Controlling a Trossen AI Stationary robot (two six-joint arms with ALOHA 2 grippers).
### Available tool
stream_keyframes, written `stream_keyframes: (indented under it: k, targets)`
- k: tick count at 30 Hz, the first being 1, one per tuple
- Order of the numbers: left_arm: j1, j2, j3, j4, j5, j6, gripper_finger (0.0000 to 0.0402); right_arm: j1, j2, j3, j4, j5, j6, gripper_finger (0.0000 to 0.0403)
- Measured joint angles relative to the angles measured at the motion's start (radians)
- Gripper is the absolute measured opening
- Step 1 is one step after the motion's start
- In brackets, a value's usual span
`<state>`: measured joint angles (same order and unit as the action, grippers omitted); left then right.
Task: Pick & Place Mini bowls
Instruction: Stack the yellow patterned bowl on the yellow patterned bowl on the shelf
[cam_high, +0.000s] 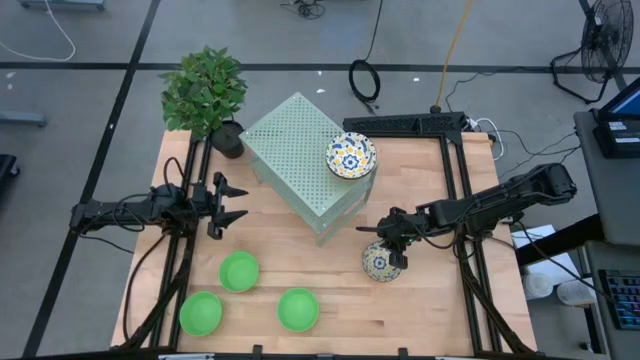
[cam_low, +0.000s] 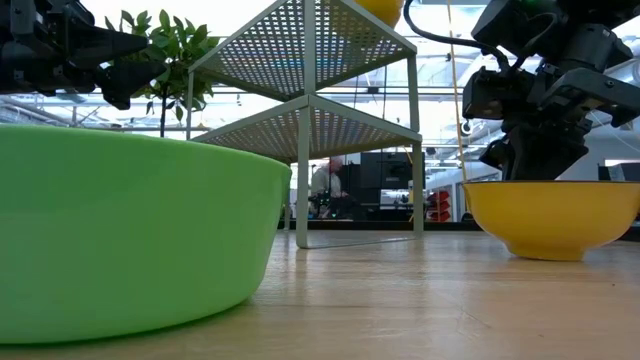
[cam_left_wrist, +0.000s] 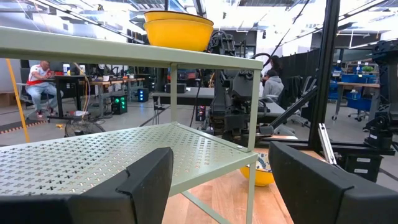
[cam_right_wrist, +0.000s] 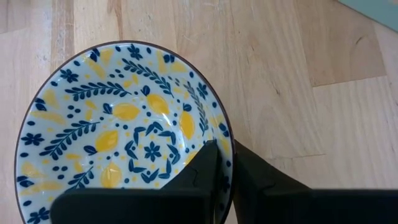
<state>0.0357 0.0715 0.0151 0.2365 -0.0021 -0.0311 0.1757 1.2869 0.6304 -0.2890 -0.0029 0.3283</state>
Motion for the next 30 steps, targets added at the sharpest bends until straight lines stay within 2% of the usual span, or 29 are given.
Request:
stream_keyframes:
  k: [10, 14, 24, 30]
  targets:
    - [0.0, 0.0, 0.0, 0.0, 0.0, 0.0, 0.0269, 0.0, -0.007, 0.0, 0.0, -0.01, 0.0, 0.002]
    - [0.0, 0.0, 0.0, 0.0, 0.0, 0.0, 0.0269, 0.0, -0.048, -0.002, -0.008, -0.049, -0.016, 0.0019]
    - [0.0, 0.0, 0.0, 0.0, 0.0, 0.0, 0.0269, 0.001, -0.174, -0.002, -0.003, -0.051, -0.058, 0.0019]
    - [0.0, 0.0, 0.0, 0.0, 0.0, 0.0, 0.0269, 0.001, -0.202, -0.001, -0.008, -0.052, -0.052, 0.0003]
